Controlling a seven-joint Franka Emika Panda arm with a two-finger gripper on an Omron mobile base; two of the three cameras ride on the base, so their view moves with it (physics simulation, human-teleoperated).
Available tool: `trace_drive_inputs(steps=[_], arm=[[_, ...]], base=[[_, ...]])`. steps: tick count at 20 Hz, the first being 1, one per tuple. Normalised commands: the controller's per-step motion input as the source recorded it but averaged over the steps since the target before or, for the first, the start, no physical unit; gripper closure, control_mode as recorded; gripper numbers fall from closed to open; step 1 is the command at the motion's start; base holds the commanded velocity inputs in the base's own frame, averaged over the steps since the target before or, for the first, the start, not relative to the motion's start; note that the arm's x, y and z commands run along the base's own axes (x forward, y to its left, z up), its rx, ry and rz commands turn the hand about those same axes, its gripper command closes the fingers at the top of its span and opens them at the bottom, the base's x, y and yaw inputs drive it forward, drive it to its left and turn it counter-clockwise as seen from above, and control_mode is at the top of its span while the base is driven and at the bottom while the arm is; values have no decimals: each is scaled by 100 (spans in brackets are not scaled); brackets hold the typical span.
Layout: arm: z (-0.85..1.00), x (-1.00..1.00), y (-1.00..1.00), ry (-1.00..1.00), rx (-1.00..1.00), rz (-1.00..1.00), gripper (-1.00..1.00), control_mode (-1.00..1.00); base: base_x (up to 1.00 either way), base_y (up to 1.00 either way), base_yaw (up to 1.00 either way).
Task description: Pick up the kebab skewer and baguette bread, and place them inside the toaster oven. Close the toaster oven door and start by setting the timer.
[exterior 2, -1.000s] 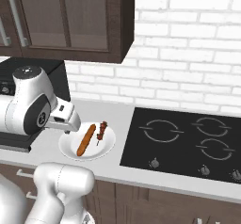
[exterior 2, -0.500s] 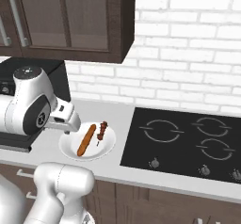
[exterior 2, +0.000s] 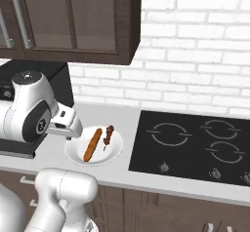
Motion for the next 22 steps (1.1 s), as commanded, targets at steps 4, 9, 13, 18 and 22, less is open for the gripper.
trace_drive_inputs(steps=[4,9,13,18,22], arm=[[0,0,0,0,0,0,-100,100],[0,0,0,0,0,0,-100,100],[0,0,0,0,0,0,-100,100],[0,0,0,0,0,0,-100,100],[0,0,0,0,0,0,-100,100]], base=[[-25,41,15],[-1,-5,14],[-2,-9,0],[-26,-51,0],[-43,-14,0]])
